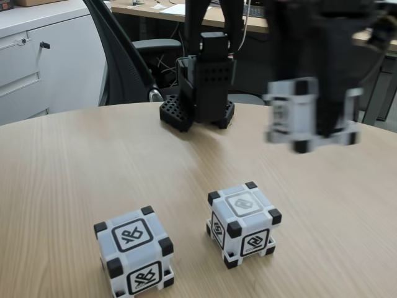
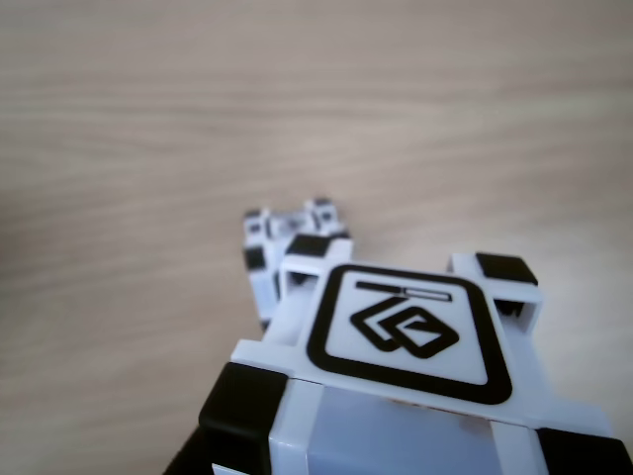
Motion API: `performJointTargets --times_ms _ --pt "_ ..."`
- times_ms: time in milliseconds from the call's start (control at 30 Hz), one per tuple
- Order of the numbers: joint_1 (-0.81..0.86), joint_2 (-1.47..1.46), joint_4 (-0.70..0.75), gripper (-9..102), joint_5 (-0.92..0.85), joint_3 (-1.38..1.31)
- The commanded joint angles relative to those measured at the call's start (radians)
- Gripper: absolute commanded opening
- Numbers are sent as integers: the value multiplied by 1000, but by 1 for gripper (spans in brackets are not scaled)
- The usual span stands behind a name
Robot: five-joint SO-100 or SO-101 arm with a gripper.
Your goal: Stack cubes from left to right.
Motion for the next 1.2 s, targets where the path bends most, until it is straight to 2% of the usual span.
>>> performJointTargets --times_ms 0,433,733,1033,1167 --pt "107 49 15 0 -48 -9" --pt "377 44 2 0 -175 -9" --pt "462 -83 -2 0 -201 -12" --pt "468 -163 -5 0 -207 -29" --pt "469 -169 -63 0 -210 -31"
